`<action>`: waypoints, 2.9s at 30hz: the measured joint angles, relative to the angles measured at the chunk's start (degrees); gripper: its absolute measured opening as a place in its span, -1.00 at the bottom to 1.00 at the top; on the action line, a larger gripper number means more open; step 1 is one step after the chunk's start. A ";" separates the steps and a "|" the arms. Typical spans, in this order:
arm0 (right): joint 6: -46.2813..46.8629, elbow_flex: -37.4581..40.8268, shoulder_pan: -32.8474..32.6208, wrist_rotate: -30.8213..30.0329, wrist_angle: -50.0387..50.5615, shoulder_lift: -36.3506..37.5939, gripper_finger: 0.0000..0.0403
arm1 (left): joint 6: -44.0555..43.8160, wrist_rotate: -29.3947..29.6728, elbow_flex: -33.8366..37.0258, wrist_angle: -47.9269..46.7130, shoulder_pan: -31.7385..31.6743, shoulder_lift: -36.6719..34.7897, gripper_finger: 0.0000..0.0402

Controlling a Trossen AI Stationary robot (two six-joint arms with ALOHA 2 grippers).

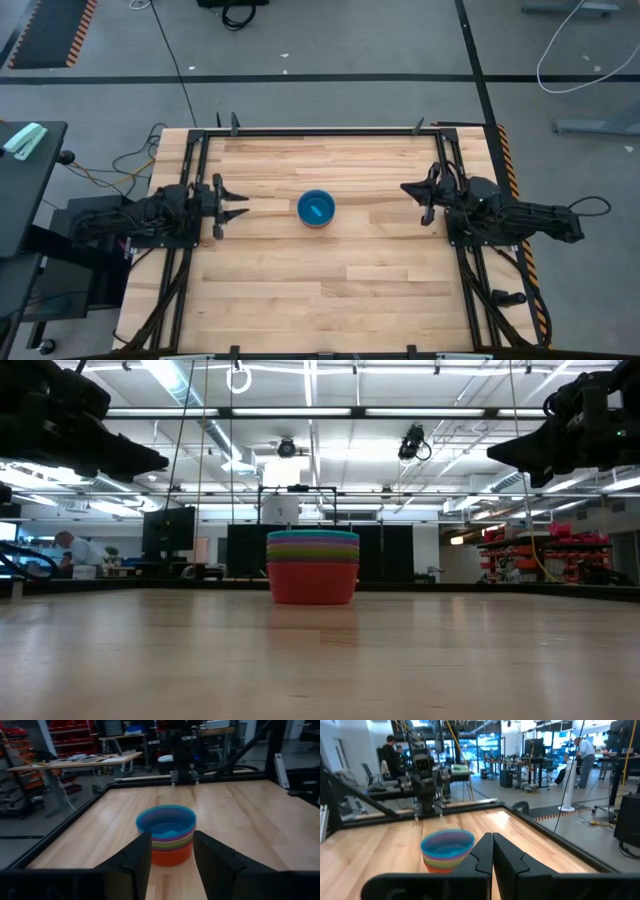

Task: Nest bowls inside each other
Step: Return to Home Position

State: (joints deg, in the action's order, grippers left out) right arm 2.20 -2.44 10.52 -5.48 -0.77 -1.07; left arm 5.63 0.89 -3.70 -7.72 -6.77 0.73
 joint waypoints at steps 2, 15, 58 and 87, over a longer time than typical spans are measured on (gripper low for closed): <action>-0.30 0.00 0.00 0.00 1.27 -0.01 -0.92 | 0.00 0.06 -0.02 -0.24 -0.76 0.00 -0.24; -1.26 0.00 -0.02 0.32 4.26 -0.01 -0.92 | -0.78 -0.07 -0.11 -1.36 -1.76 0.00 -0.30; 5.20 0.00 -0.02 1.25 4.30 -0.01 -0.92 | -2.01 -0.13 0.04 3.86 -1.74 0.00 -0.29; 5.20 0.00 -0.03 1.25 4.30 -0.03 -0.92 | -1.97 -0.13 -0.04 3.91 -1.74 0.01 -0.26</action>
State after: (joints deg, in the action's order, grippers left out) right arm 7.40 -2.44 10.50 -4.23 3.53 -1.10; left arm 3.66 0.75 -3.75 -3.81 -8.51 0.74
